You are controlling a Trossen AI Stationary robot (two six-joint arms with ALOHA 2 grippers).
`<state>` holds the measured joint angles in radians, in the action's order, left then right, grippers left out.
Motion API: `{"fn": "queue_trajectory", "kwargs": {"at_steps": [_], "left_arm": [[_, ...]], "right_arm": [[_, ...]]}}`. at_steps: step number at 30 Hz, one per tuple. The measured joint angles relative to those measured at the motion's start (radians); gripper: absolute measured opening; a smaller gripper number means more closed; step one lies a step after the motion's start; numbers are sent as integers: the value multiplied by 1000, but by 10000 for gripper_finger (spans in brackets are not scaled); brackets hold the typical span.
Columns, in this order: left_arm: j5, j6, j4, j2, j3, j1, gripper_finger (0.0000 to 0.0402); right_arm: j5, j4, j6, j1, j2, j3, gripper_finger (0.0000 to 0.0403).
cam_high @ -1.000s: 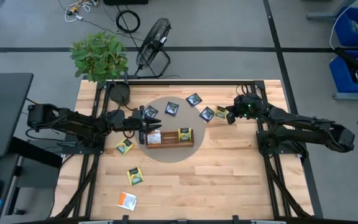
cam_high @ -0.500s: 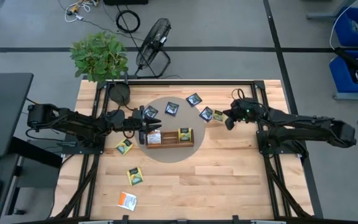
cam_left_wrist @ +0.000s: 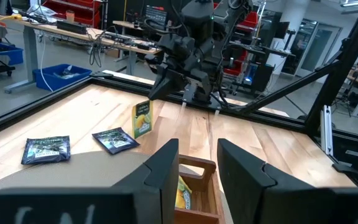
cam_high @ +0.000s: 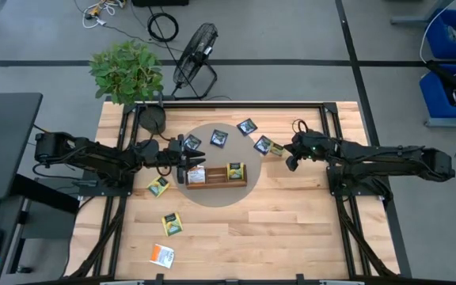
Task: Pick & Place Tea
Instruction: Put the top right yellow tea bag into the right compartment of the wooden organizer
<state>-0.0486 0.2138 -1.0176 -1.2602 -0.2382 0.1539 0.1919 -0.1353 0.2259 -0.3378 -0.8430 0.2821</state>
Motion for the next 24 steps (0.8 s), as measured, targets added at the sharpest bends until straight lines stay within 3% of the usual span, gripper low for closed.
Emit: {"fn": "queue_trajectory", "kwargs": {"at_steps": [5, 14, 16, 19, 24], "left_arm": [[0, 2, 0, 0, 0, 0, 115], [8, 8, -2, 0, 0, 0, 115], [17, 7, -5, 0, 0, 0, 115], [40, 6, -9, 0, 0, 0, 115], [45, 10, -9, 0, 0, 0, 115]], "right_arm": [[-47, 27, -12, 0, 0, -14, 8], [-110, 50, -32, 2, -43, -34, 94], [-73, 95, -44, 7, -61, -35, 71], [-98, 173, -73, 8, -106, -35, 13], [-87, 163, -71, 9, -153, -35, 4]]}}
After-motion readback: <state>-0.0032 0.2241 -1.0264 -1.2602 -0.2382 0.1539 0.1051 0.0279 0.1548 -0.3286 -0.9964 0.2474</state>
